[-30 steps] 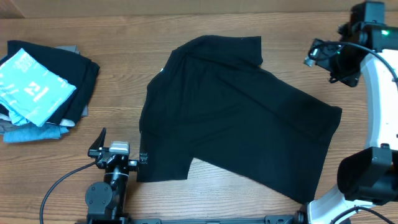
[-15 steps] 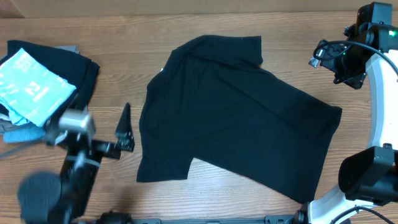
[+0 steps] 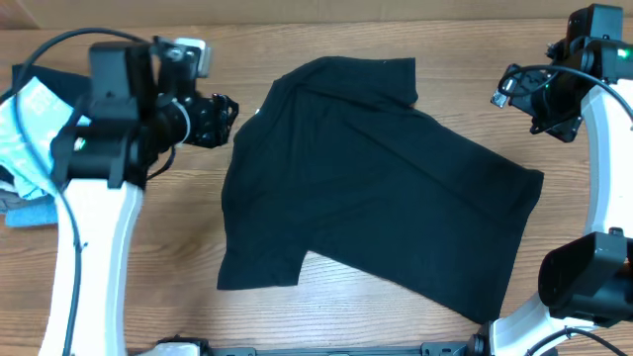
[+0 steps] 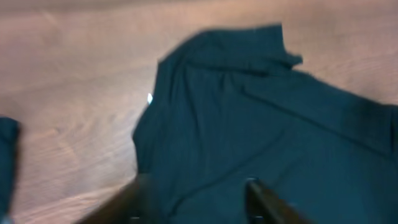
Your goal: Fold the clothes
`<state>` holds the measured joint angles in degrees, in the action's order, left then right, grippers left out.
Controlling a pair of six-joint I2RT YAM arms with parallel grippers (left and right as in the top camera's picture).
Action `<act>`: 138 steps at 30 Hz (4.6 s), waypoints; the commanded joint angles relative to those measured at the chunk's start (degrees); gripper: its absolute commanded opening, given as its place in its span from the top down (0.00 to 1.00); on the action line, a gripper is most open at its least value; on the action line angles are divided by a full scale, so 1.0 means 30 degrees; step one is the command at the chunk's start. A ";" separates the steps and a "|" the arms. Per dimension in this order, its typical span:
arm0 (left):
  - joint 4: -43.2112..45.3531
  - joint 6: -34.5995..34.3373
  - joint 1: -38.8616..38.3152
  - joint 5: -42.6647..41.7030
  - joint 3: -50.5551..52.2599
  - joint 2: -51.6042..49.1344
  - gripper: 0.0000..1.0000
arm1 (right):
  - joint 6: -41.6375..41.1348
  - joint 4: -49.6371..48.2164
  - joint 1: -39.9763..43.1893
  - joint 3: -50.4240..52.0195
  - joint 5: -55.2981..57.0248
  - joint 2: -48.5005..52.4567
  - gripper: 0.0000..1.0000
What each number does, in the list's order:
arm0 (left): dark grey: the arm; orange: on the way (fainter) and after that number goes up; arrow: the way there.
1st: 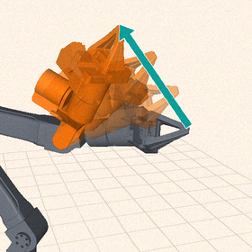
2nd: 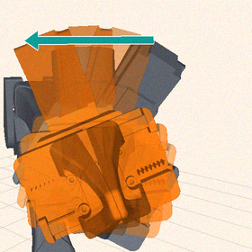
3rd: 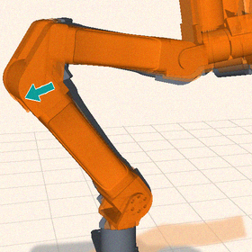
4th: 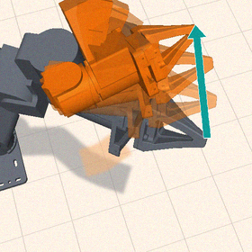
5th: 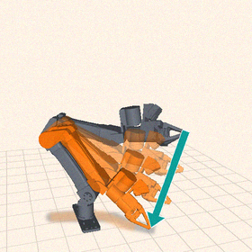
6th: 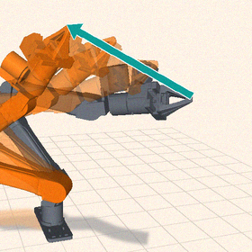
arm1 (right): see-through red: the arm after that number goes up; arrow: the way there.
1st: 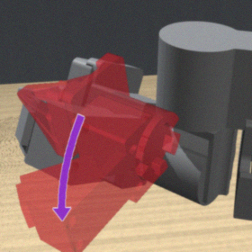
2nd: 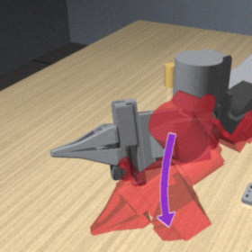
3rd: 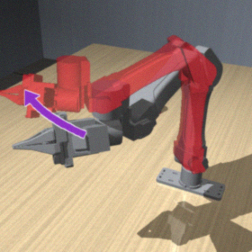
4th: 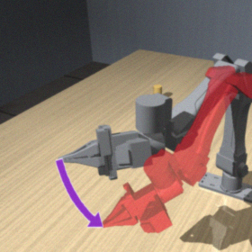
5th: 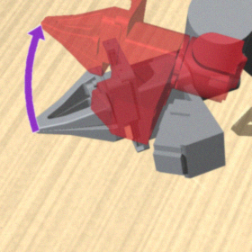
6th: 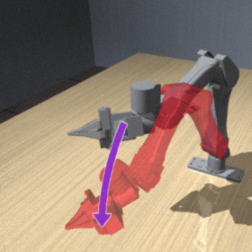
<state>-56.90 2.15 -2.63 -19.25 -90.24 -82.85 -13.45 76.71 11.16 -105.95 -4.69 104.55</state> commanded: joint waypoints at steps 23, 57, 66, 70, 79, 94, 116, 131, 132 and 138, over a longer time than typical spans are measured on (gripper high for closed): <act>0.2732 -0.0896 -0.1967 0.3657 -0.0350 -1.2495 0.96 | 0.0000 -0.0029 0.0036 -0.0066 -0.0124 -0.0015 0.00; 0.6535 -0.2790 -0.1610 0.9479 0.4138 -1.2648 0.96 | 0.0000 -0.0029 0.0036 -0.0066 -0.0117 -0.0015 0.00; 0.3905 -0.6127 0.0219 0.9639 0.4335 -1.2648 0.96 | 0.0000 -0.0029 0.0036 -0.0066 -0.0117 -0.0015 0.00; 0.2652 -0.7300 0.1056 0.9617 0.4444 -1.2648 0.96 | 0.0000 -0.0029 0.0036 -0.0066 -0.0117 -0.0015 0.00; 0.0852 -0.8480 0.1734 0.9617 0.4772 -1.2648 0.96 | 0.0000 -0.0029 0.0036 -0.0066 -0.0124 -0.0015 0.00; 0.0080 -0.8357 0.1749 0.9624 0.5413 -1.2495 0.96 | 0.0000 -0.0029 0.0036 -0.0066 -0.0117 -0.0015 0.00; -0.1384 -0.3723 0.0401 0.3483 -0.4583 -0.6666 0.00 | 0.0000 -0.0029 0.0036 -0.0066 -0.0124 -0.0015 0.00; -0.1392 -0.3723 0.0401 0.3490 -0.4583 -0.6674 0.00 | 0.0168 0.0153 0.0000 -0.0066 -0.0204 0.0015 0.09; -0.1392 -0.3723 0.0401 0.3490 -0.4583 -0.6666 0.00 | 0.0495 0.0510 -0.0087 -0.0058 -0.0226 0.0015 0.23; -0.1392 -0.3723 0.0401 0.3483 -0.4583 -0.6666 0.00 | 0.1158 0.1188 -0.1042 0.0080 -0.0328 0.0015 0.51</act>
<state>-61.10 -10.28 -1.52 -7.99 -104.22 -102.67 -11.09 80.62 9.82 -105.84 -5.34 104.55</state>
